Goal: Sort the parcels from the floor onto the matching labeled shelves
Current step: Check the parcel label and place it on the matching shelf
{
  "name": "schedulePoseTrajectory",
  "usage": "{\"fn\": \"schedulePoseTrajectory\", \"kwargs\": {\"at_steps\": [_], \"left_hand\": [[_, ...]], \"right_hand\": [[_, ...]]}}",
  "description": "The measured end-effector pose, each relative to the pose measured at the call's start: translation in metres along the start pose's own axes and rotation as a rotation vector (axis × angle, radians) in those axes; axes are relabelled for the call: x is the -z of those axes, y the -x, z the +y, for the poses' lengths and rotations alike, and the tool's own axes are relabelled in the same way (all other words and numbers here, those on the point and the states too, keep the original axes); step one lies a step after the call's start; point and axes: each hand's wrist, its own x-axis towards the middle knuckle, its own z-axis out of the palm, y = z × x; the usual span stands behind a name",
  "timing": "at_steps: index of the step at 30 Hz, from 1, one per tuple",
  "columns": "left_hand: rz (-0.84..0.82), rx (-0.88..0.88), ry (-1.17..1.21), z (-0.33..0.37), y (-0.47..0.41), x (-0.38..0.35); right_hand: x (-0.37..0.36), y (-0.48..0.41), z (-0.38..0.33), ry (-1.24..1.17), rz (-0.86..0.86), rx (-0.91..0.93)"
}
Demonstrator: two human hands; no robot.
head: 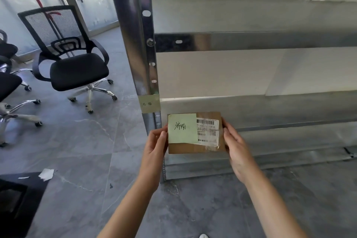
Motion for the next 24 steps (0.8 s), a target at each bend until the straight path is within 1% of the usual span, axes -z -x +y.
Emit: {"fn": "schedulePoseTrajectory", "kwargs": {"at_steps": [5,10,16,24], "left_hand": [[-0.004,-0.031,-0.034,0.002,-0.021,-0.029],[0.038,0.008,-0.055,-0.008,-0.045,-0.048],[0.094,0.065,-0.078,-0.020,-0.080,-0.061],[0.147,0.096,-0.076,-0.025,-0.114,-0.074]], "right_hand": [[0.021,-0.038,-0.010,0.030,-0.003,0.012],[0.026,-0.081,-0.011,0.044,-0.025,0.004],[0.029,-0.128,-0.003,0.040,-0.049,-0.049],[0.028,-0.174,0.012,0.019,-0.080,-0.087]]}}
